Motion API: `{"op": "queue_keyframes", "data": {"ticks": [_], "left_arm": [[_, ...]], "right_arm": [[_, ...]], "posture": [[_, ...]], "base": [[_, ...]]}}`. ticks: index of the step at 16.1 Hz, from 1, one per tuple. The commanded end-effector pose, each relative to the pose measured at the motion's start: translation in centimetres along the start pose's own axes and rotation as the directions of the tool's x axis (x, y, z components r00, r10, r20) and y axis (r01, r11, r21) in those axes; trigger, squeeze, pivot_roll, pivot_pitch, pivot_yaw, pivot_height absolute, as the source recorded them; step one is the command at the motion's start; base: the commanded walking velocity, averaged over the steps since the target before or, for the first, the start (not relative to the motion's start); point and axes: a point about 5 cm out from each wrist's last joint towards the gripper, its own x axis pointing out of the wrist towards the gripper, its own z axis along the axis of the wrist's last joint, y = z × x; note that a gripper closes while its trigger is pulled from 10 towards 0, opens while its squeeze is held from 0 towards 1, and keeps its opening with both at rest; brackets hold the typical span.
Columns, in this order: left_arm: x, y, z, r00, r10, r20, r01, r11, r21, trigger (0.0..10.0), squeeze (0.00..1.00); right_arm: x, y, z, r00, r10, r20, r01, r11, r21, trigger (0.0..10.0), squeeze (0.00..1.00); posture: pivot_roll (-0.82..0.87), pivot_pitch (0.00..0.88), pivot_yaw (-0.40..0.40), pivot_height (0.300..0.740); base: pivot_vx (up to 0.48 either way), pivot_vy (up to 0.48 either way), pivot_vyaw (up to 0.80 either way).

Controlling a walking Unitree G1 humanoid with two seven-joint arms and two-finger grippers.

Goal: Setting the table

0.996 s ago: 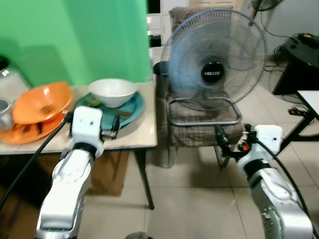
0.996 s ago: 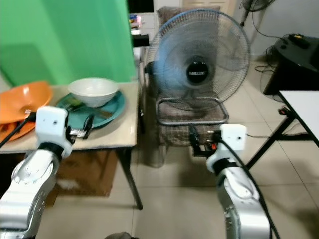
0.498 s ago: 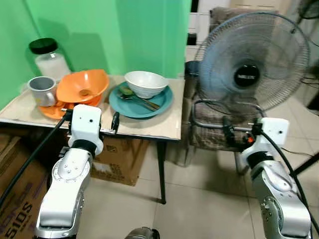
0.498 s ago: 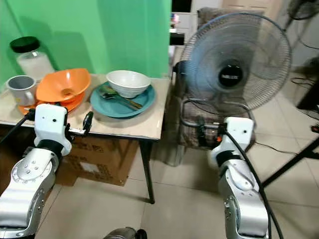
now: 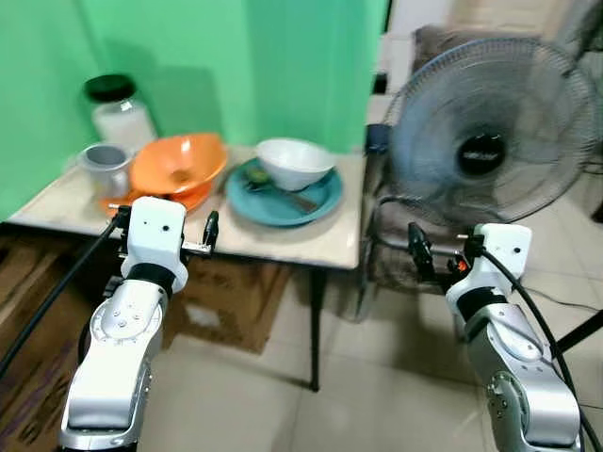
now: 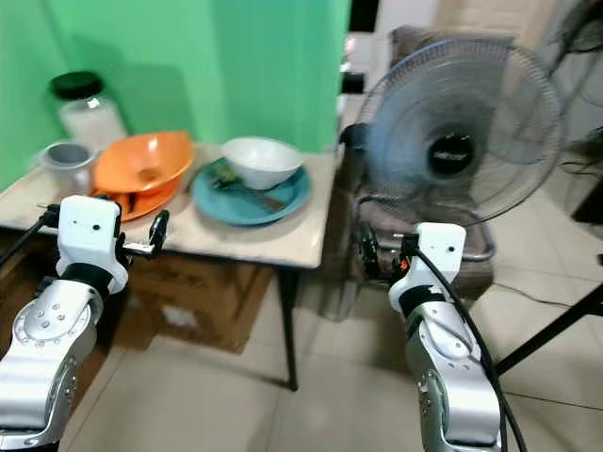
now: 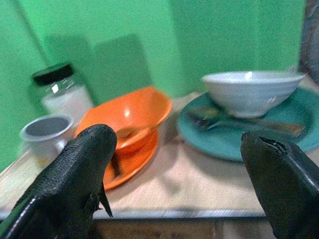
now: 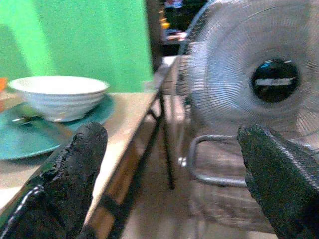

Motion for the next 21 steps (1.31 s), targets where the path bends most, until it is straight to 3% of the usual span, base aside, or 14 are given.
{"op": "queue_keyframes", "data": {"ticks": [1,5,9,15,18,19,20,21], "left_arm": [[0.1,-0.6,0.3,1.000,-0.028,0.014,0.028,1.000,-0.006,10.0,0.00],[0.1,-0.6,0.3,0.999,-0.040,0.016,0.040,0.999,-0.006,10.0,0.00],[0.0,-1.0,0.3,0.998,-0.059,0.016,0.059,0.998,-0.002,10.0,0.00],[0.0,-1.2,0.7,0.995,-0.097,0.033,0.095,0.994,0.054,10.0,0.00],[-0.2,-1.6,0.8,0.987,-0.155,0.030,0.152,0.985,0.079,10.0,0.00],[-0.2,-1.8,0.8,0.980,-0.196,0.029,0.193,0.978,0.081,10.0,0.00],[-0.3,-2.1,0.8,0.966,-0.256,0.024,0.253,0.964,0.083,10.0,0.00],[-0.3,-2.5,0.8,0.947,-0.321,0.014,0.319,0.944,0.082,10.0,0.00]], "right_arm": [[-0.1,-0.7,0.1,0.999,-0.035,0.002,0.035,0.999,-0.003,10.0,0.00],[-0.1,-0.8,0.3,1.000,-0.024,0.005,0.024,1.000,-0.014,10.0,0.00],[0.0,-0.8,1.0,0.999,-0.019,0.046,0.020,0.999,-0.026,10.0,0.00],[0.8,0.6,2.8,0.986,0.130,0.108,-0.127,0.991,-0.036,10.0,0.00],[1.3,1.7,4.0,0.949,0.296,0.107,-0.287,0.953,-0.097,10.0,0.00],[2.0,2.1,4.2,0.926,0.371,0.072,-0.360,0.923,-0.135,10.0,0.13],[2.9,2.4,4.5,0.909,0.414,0.055,-0.400,0.901,-0.166,10.0,1.00],[3.9,2.7,5.0,0.886,0.461,0.036,-0.445,0.871,-0.209,10.0,1.00]], "posture": [[0.12,0.000,0.048,0.740],[0.12,0.000,0.051,0.740],[0.12,0.000,0.051,0.740],[0.12,0.000,0.049,0.740],[0.12,0.000,0.046,0.740],[0.12,0.000,0.049,0.740],[0.12,0.000,0.051,0.740],[0.12,0.000,0.053,0.740]], "base": [[0.364,0.000,0.00],[0.371,0.000,0.00],[0.379,0.000,0.67],[0.369,0.000,0.00],[0.000,0.000,0.00],[0.000,0.000,0.00],[0.000,0.000,0.00],[0.000,0.000,0.00]]}}
